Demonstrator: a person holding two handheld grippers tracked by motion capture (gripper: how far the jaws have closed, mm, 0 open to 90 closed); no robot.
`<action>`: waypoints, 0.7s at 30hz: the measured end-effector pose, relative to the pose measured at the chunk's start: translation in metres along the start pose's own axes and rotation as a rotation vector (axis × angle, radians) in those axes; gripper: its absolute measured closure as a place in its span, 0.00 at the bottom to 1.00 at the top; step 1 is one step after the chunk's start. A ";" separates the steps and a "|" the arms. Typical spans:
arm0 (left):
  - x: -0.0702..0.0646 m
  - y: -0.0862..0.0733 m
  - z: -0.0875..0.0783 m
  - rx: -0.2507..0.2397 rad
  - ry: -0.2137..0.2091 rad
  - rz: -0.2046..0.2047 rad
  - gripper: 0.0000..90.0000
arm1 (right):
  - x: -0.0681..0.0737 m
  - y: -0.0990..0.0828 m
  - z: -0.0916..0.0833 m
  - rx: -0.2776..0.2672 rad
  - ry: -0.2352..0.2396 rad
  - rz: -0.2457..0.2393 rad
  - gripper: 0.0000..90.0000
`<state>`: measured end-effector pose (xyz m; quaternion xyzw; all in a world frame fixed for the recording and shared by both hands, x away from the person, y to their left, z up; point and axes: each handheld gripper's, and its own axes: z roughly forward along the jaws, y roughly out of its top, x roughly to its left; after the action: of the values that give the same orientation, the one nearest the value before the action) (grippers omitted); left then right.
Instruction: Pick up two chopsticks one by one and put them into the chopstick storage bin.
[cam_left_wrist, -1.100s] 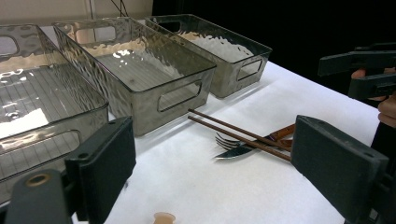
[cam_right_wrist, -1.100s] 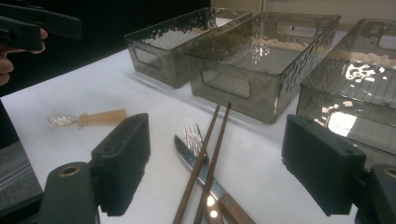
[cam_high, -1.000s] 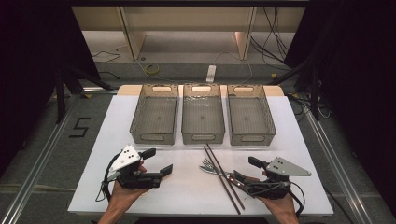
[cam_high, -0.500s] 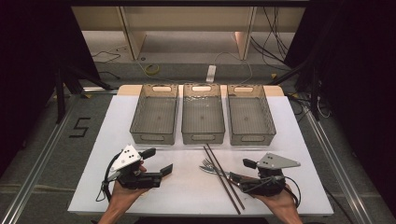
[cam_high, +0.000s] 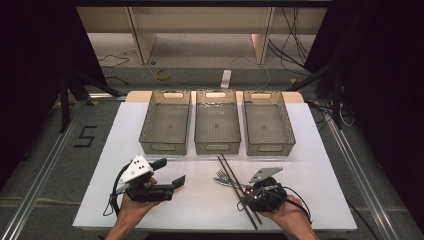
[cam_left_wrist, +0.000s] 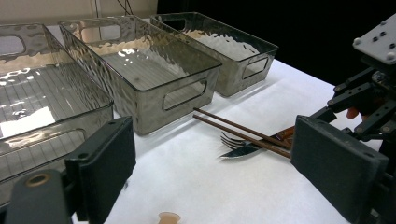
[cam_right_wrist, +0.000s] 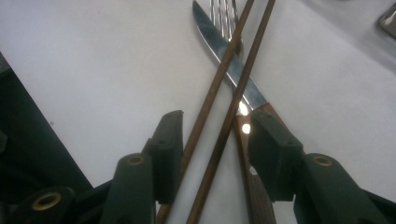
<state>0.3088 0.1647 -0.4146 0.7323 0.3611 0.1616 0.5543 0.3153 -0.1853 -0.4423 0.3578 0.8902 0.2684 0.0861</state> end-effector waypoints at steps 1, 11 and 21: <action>0.000 0.000 0.000 -0.001 0.000 0.001 0.15 | -0.001 0.000 0.001 0.011 -0.005 -0.002 0.66; -0.001 0.000 0.001 0.002 -0.001 0.004 0.15 | 0.000 0.002 0.014 0.128 -0.001 -0.025 0.78; -0.001 0.000 0.001 0.000 -0.001 0.000 0.15 | 0.001 0.003 0.024 0.194 -0.012 -0.020 0.83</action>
<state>0.3089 0.1636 -0.4146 0.7323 0.3608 0.1614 0.5545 0.3250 -0.1727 -0.4610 0.3570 0.9151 0.1779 0.0591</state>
